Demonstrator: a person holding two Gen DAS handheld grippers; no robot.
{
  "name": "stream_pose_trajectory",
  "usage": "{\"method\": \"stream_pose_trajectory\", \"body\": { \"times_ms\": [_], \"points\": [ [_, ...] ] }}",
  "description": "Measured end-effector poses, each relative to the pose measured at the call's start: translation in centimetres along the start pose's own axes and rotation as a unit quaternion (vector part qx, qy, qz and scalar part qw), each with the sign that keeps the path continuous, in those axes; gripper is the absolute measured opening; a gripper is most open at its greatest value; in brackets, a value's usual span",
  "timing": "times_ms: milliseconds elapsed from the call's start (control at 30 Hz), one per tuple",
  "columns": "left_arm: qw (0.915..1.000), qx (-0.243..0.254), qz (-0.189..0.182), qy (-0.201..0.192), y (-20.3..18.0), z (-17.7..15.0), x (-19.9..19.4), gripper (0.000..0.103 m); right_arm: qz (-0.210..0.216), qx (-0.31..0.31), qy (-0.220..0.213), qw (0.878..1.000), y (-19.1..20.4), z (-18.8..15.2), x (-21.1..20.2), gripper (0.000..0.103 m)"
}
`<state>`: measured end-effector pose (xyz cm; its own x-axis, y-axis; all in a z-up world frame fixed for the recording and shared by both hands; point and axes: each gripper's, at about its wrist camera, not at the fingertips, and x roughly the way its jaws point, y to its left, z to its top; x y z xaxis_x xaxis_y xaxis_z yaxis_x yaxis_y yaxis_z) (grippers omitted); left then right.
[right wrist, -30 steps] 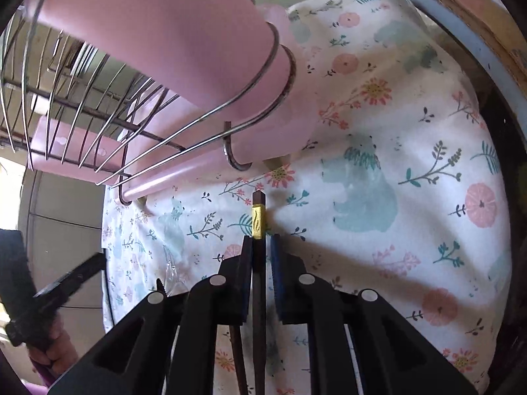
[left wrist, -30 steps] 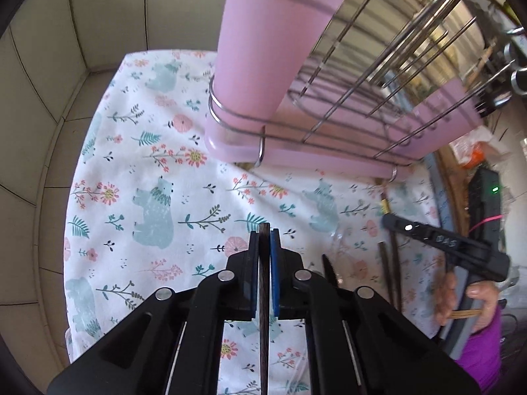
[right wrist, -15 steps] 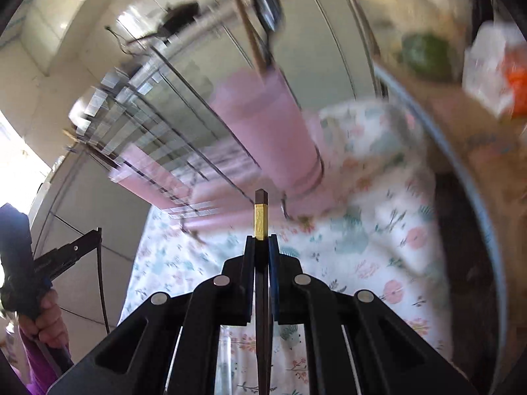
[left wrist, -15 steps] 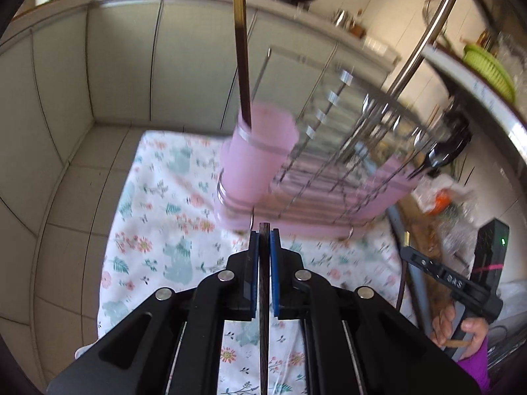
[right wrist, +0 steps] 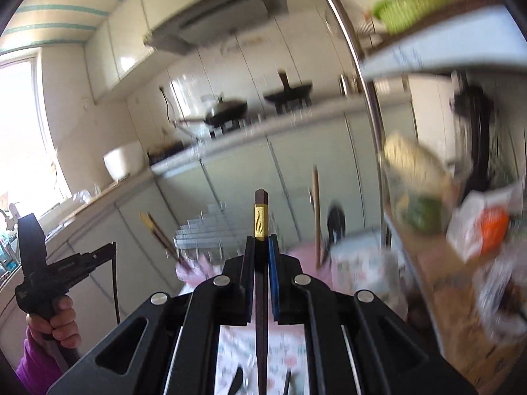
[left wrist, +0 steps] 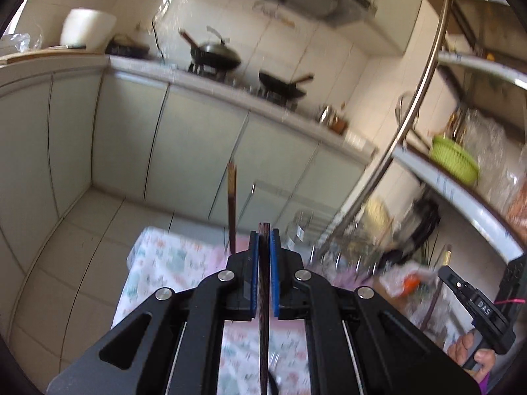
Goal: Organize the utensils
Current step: 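Lift both chopsticks and lower them into the pink cup while both tools open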
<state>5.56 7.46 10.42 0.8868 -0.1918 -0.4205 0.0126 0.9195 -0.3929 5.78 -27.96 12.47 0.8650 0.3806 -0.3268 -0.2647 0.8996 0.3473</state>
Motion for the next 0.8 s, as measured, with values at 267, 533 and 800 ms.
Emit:
{"method": "stream_pose_trajectory", "body": {
  "times_ms": [267,533,800],
  "points": [
    [0.9936,0.022,0.006,-0.11,-2.7,3.3,0.9,0.006,-0.022,-0.014,-0.12,0.992,0.1,4.9,0.0,0.007],
    [0.9784,0.07,0.028,-0.193,-4.8,3.8,2.9,0.006,-0.065,-0.044,-0.201,0.976,-0.2,6.0,3.4,0.007],
    [0.973,0.072,0.046,-0.214,-4.3,3.8,6.1,0.006,-0.091,-0.046,-0.217,0.971,-2.0,4.7,7.1,0.007]
  ]
}}
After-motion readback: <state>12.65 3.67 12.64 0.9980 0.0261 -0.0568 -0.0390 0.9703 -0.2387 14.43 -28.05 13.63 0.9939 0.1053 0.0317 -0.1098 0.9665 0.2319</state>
